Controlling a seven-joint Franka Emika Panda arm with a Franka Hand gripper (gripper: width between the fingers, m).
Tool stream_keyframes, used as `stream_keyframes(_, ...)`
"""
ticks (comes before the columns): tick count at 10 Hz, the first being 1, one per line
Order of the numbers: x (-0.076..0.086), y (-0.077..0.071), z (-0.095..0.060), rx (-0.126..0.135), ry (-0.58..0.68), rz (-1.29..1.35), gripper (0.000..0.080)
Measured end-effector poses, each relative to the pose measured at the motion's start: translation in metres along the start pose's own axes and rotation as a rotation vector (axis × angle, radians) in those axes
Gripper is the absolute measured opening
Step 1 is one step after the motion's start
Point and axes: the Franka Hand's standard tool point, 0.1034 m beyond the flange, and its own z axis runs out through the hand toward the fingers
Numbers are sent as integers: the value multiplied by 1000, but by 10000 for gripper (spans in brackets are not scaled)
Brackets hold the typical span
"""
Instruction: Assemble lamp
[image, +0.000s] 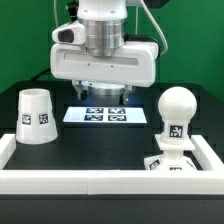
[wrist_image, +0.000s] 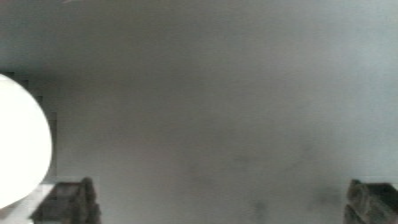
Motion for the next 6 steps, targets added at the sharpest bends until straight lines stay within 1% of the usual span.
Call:
stream_keyframes(1,-1,15,-4,3,4,-73,699)
stream_keyframes(3,-5,42,-20,18,19,-97,699)
stream_keyframes(5,-1,65,-26,20,33,-134,699)
stream_keyframes(6,-1,70,-29,21,38,-133,699)
